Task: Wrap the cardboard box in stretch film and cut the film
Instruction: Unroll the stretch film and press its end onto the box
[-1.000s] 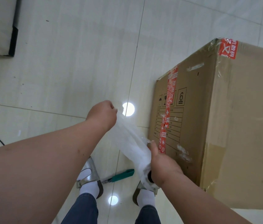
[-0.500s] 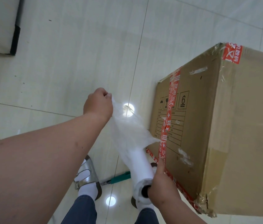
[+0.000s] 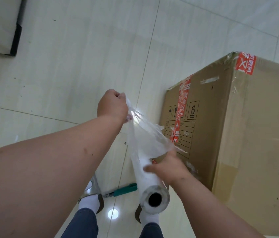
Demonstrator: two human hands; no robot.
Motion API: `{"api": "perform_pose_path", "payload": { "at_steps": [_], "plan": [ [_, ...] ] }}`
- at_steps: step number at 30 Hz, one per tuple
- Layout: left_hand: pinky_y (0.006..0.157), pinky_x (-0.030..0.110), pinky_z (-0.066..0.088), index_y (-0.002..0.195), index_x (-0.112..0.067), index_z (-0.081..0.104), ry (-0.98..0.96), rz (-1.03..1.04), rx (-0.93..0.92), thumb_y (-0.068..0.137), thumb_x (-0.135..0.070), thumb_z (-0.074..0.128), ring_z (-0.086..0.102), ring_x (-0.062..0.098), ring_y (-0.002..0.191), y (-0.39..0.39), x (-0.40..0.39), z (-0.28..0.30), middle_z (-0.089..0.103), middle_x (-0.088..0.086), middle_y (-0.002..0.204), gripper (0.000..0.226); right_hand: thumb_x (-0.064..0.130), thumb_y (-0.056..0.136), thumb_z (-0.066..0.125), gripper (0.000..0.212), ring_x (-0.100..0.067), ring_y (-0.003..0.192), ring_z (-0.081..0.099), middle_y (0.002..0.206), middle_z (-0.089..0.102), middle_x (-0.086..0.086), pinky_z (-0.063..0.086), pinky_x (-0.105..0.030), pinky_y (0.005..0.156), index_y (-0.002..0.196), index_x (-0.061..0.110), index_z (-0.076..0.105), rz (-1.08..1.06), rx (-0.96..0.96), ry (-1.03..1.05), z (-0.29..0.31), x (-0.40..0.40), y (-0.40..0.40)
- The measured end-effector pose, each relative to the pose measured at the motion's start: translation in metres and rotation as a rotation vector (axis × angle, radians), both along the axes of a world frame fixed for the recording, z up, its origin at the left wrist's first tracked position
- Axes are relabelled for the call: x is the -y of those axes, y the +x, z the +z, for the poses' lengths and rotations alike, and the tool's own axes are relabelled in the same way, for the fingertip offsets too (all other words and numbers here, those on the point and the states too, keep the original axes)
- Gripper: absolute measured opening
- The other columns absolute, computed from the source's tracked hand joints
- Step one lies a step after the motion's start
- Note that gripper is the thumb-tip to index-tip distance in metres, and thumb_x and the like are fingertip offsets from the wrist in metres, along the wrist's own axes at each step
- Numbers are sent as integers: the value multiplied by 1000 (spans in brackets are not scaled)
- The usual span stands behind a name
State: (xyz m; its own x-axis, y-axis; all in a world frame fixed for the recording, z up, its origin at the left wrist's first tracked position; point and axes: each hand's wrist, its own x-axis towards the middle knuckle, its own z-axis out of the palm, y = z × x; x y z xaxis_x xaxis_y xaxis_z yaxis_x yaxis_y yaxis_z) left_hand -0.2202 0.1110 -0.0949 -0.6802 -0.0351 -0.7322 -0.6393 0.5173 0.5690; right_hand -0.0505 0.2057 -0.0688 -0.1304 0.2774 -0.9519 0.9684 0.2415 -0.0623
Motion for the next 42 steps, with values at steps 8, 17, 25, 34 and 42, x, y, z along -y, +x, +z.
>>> {"api": "perform_pose_path", "payload": {
  "at_steps": [8, 17, 25, 34, 42],
  "plan": [
    [68, 54, 58, 93, -4, 55, 119, 92, 70, 98, -24, 48, 58, 30, 62, 2, -3, -2, 57, 12, 74, 22, 9, 102, 39, 37, -16, 53, 56, 71, 65, -9, 40, -26, 48, 138, 8, 46, -416, -141, 125, -8, -47, -76],
    [63, 48, 59, 87, -10, 53, 234, 113, 111, 99, -25, 51, 53, 26, 54, -2, -1, -8, 57, 11, 78, 20, 7, 96, 47, 22, -23, 78, 64, 96, 69, -13, 53, -35, 69, 111, 3, 62, -490, -233, 123, -24, -84, -138],
    [73, 48, 60, 105, -14, 57, 440, 110, 290, 94, -41, 56, 70, 32, 84, 26, -35, -7, 64, 9, 99, 29, 7, 94, 47, 8, -27, 85, 62, 95, 57, -13, 55, -41, 89, 99, 4, 52, -324, -203, 50, -29, -97, -192],
    [74, 40, 61, 117, -21, 58, 587, 270, 405, 93, -26, 61, 68, 18, 79, 73, -75, -7, 66, -1, 90, 24, 48, 86, 64, 60, -25, 94, 62, 119, 54, -11, 53, -37, 90, 130, 10, 50, 347, -275, 212, -26, -118, -235],
    [77, 37, 58, 116, -26, 59, 593, 322, 337, 97, -20, 53, 61, 19, 77, 88, -104, -5, 66, 3, 89, 20, 48, 88, 62, 42, -27, 88, 61, 84, 57, -8, 51, -41, 95, 105, 11, 56, 1184, 304, 208, -38, -101, -210]
  ]
}}
